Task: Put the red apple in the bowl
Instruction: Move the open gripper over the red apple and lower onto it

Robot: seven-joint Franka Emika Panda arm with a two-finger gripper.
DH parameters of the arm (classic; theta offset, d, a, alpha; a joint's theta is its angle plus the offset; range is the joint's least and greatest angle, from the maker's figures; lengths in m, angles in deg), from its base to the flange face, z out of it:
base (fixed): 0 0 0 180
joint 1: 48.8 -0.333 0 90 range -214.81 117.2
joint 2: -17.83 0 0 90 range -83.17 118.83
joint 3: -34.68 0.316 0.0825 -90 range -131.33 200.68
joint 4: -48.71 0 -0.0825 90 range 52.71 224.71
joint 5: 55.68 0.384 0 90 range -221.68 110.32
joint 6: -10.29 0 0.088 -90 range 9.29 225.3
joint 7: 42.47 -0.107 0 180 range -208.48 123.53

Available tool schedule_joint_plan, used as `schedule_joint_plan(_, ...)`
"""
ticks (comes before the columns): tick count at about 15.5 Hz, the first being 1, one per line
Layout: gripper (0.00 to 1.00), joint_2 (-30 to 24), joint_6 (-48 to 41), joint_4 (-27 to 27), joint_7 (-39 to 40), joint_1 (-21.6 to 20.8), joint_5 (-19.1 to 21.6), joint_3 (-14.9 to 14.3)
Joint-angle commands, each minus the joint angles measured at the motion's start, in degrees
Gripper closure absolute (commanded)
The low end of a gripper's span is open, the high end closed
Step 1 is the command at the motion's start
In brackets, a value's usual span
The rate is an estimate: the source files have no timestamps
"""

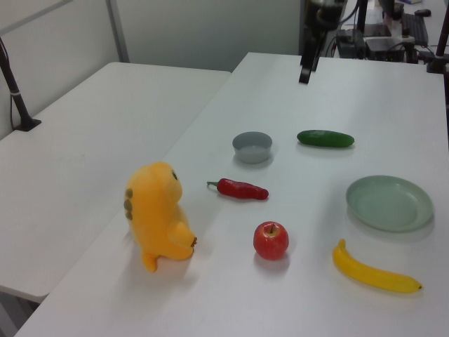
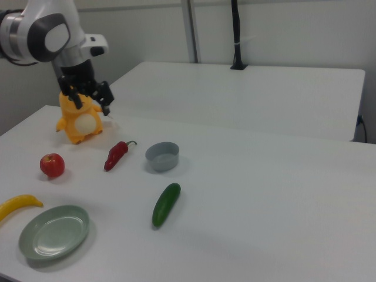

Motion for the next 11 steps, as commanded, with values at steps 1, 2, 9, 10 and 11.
schedule_joint_plan(1,0.00,1.68,4.23,1.26,-3.87,-5.34,0.87,0.09)
schedule_joint_plan(2,0.00,2.56,4.59,1.17,-5.01,-6.39,0.87,0.18)
schedule_joint_plan(9,0.00,10.82,6.69,0.47,-6.86,-11.23,-2.29,3.42)
schedule_joint_plan(10,0.00,11.35,8.44,0.47,-6.86,-11.59,-2.30,4.30)
schedule_joint_plan(11,0.00,11.79,9.42,0.55,-6.86,-11.68,-2.39,5.18)
